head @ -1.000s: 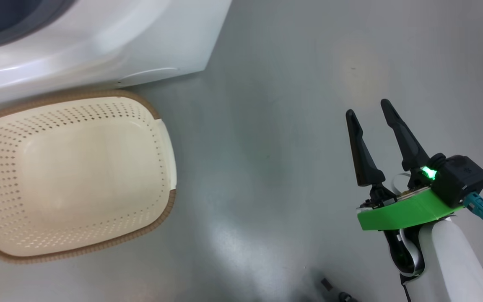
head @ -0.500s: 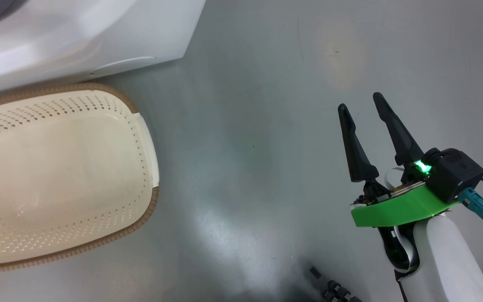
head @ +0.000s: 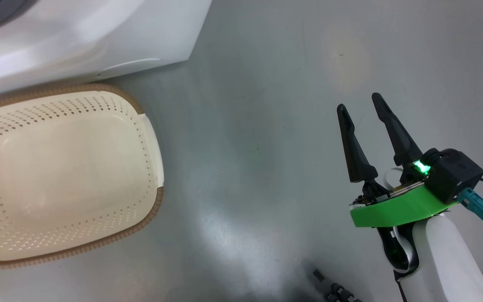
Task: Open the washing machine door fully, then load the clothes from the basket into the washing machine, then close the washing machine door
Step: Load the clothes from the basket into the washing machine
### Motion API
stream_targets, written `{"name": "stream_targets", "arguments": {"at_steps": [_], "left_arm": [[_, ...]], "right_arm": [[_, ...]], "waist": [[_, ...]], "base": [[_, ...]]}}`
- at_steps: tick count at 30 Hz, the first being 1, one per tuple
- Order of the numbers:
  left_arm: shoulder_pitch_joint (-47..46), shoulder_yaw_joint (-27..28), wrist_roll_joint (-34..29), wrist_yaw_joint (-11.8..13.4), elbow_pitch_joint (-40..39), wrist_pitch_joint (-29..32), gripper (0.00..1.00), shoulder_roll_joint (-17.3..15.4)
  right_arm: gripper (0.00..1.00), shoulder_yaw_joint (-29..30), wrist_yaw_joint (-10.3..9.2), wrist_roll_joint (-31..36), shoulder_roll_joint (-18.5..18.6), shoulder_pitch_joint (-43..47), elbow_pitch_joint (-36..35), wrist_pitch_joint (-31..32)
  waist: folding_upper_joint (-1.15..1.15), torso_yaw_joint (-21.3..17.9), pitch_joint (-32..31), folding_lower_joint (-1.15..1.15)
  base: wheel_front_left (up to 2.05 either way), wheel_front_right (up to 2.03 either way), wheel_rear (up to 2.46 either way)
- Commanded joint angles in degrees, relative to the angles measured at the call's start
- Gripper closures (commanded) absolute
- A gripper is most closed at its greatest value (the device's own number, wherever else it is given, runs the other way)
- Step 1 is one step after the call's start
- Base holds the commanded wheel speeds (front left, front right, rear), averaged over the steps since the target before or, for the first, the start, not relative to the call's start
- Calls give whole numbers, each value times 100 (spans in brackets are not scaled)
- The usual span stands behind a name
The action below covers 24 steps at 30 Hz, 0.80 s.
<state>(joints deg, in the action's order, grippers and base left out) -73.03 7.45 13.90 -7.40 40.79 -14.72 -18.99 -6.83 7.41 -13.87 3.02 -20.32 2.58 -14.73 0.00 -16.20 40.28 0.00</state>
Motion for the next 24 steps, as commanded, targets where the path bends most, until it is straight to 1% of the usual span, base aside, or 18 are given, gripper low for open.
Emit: {"name": "stream_targets", "arguments": {"at_steps": [1, 8, 13, 20, 24], "left_arm": [[186, 91, -33, -9, -98, -28, 0, -249], [648, 311, 3, -9, -69, -28, 0, -57], [1134, 420, 99, -9, -223, -28, 0, 101], [2049, 336, 183, -9, -504, -28, 0, 300], [2609, 294, 231, -9, -792, -28, 0, 446]], "right_arm": [[0, -103, 8, -2, -13, 49, -120, -27], [0, -66, 8, 55, -13, 89, -108, -27], [0, -16, 8, 89, 41, 91, -113, -27], [0, 33, 8, 129, 205, 141, -91, -27], [0, 58, 8, 151, 328, 208, -68, -27]], "waist": [[0, 16, -26, 0], [0, 108, -172, 0], [0, 202, -313, 0], [0, 398, -640, 0], [0, 541, -880, 0]], "base": [[0, 0, 0], [0, 0, 0], [0, 0, 0], [0, 0, 0], [0, 0, 0]]}}
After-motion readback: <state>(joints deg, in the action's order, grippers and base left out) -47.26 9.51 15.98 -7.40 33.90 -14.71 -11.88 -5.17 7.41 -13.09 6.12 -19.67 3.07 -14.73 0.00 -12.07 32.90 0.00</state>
